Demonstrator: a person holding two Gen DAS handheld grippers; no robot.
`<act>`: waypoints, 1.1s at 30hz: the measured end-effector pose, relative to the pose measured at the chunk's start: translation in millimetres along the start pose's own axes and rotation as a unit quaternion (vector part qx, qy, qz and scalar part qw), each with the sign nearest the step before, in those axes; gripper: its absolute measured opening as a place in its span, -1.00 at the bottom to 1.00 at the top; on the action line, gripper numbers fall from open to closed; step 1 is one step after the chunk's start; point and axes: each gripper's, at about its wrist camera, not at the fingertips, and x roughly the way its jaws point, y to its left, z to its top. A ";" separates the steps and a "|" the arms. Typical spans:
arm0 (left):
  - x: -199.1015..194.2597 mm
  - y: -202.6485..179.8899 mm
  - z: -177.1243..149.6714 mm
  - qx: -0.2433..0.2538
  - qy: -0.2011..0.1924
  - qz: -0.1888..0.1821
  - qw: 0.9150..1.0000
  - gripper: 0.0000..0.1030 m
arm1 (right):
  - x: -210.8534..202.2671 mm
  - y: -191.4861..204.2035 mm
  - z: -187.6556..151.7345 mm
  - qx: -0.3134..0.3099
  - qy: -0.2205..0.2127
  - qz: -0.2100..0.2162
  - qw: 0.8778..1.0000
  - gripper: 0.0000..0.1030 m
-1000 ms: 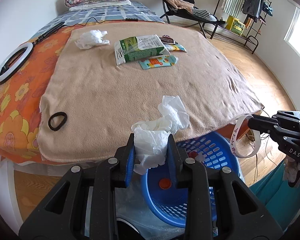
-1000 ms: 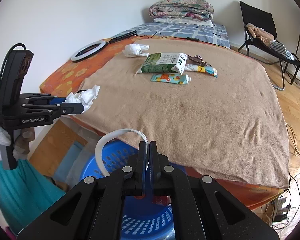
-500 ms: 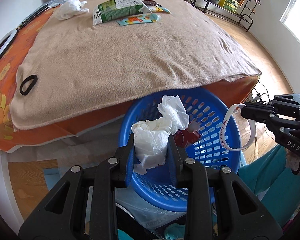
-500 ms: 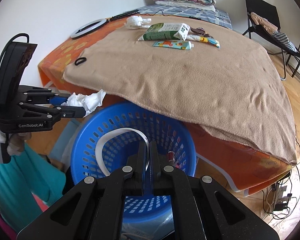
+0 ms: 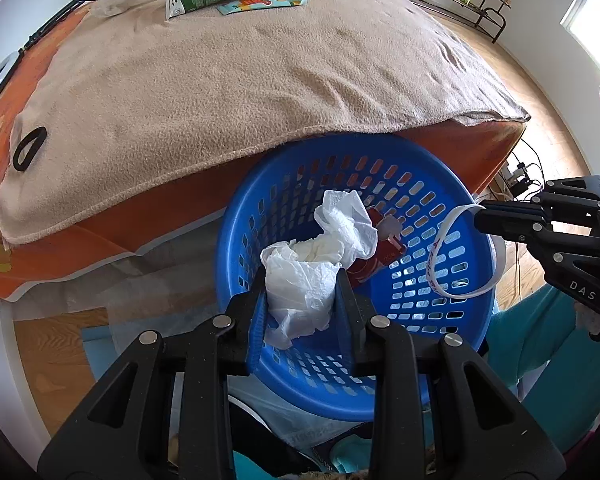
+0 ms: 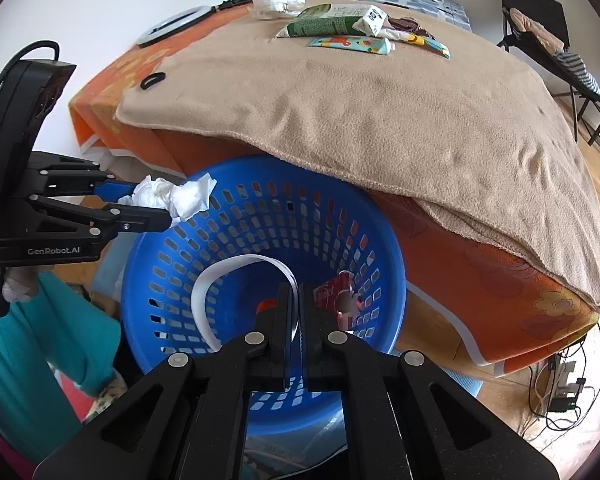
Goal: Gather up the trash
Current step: 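Carry tissue and wristband over the blue basket and release both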
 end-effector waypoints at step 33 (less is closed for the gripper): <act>-9.1 7.7 7.2 -0.022 -0.021 0.008 1.000 0.41 | 7.6 -18.9 7.7 0.054 0.005 -0.016 0.998 0.24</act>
